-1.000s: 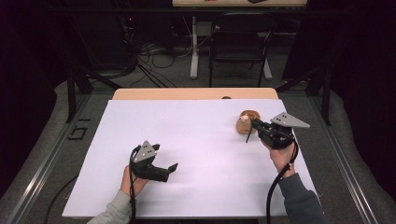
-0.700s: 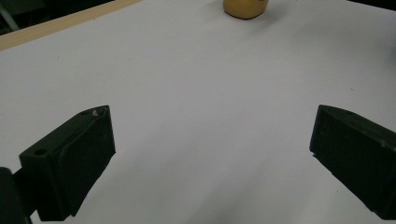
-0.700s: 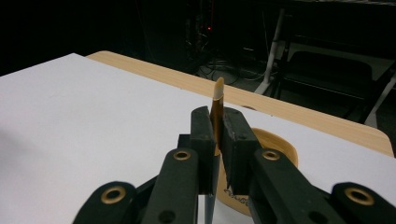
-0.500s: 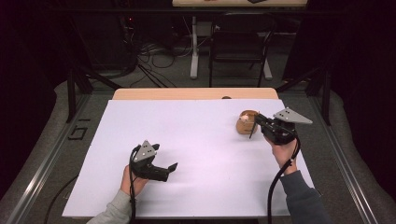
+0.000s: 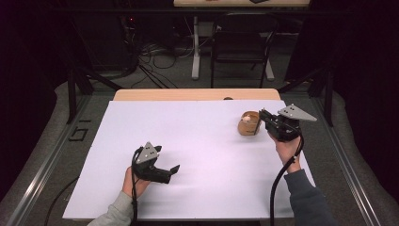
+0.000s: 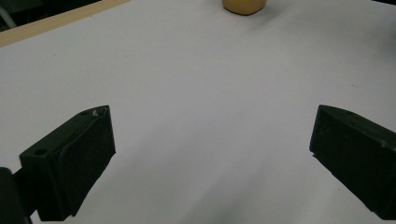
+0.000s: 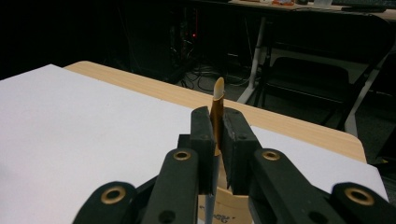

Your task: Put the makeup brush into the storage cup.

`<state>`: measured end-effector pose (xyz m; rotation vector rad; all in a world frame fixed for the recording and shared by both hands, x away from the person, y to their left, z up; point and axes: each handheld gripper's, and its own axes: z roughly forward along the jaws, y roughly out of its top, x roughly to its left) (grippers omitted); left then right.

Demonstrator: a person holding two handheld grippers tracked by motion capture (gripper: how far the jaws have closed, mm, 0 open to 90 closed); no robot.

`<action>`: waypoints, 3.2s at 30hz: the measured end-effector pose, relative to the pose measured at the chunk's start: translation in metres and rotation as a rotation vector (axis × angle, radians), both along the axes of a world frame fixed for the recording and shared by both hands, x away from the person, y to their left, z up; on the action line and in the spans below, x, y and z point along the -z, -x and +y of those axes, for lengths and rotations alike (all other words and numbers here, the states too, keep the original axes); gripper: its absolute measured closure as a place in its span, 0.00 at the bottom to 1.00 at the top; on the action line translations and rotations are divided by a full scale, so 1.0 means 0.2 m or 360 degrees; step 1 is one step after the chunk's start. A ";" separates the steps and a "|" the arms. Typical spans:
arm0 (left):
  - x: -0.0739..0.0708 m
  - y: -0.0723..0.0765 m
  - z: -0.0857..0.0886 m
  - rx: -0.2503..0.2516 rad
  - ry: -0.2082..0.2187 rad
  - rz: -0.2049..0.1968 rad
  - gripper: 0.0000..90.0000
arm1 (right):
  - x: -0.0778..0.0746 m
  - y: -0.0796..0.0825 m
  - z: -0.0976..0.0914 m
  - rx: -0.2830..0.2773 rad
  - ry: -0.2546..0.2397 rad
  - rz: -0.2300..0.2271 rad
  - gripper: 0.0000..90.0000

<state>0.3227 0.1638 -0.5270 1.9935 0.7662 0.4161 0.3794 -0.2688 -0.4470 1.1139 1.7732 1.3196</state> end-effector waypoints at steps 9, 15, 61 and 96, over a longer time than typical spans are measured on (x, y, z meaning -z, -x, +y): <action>0.00 0.00 0.00 -0.0002 -0.0002 -0.0003 0.00 | -0.03 -0.02 0.00 0.0012 -0.0002 -0.0022 0.94; 0.00 0.00 0.00 -0.0002 -0.0005 -0.0003 0.00 | -0.06 -0.03 -0.01 0.0026 -0.0008 -0.0055 0.94; 0.00 0.00 -0.01 0.0000 -0.0018 -0.0015 0.00 | -0.09 -0.13 0.03 0.0089 0.0036 -0.0159 0.94; 0.00 0.00 -0.01 0.0005 -0.0033 -0.0011 0.00 | 0.00 -0.23 0.06 0.0097 0.0113 -0.0073 0.94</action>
